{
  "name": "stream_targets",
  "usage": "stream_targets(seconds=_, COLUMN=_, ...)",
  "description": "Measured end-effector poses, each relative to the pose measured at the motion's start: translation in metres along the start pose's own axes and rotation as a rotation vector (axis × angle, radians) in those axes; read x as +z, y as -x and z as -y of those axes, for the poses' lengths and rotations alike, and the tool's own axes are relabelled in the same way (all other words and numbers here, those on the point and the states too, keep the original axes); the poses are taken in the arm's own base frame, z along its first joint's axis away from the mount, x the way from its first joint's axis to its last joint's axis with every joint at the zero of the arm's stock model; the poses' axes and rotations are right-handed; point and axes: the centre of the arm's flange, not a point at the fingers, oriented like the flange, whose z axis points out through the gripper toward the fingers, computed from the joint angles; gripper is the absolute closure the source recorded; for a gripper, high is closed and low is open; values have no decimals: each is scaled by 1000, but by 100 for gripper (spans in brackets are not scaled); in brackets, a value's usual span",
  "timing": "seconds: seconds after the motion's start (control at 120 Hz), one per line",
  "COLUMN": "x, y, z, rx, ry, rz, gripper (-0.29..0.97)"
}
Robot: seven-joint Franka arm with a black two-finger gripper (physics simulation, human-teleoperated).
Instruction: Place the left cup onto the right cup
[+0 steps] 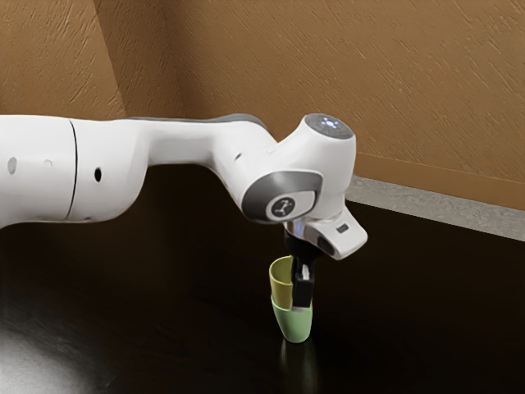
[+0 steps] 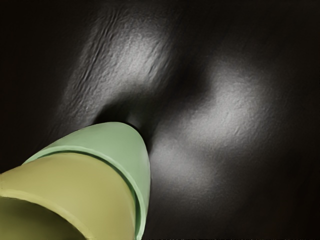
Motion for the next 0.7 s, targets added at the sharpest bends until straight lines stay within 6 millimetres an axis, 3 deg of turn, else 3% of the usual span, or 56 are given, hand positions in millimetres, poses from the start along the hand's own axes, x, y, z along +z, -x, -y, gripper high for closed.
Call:
stream_targets(seconds=0.55, x=-27, y=19, z=2, rx=-10, ry=-4, rz=-26, gripper=0)
stream_targets(seconds=0.7, x=-36, y=34, z=18, rx=-38, ry=-6, rz=-39, gripper=0)
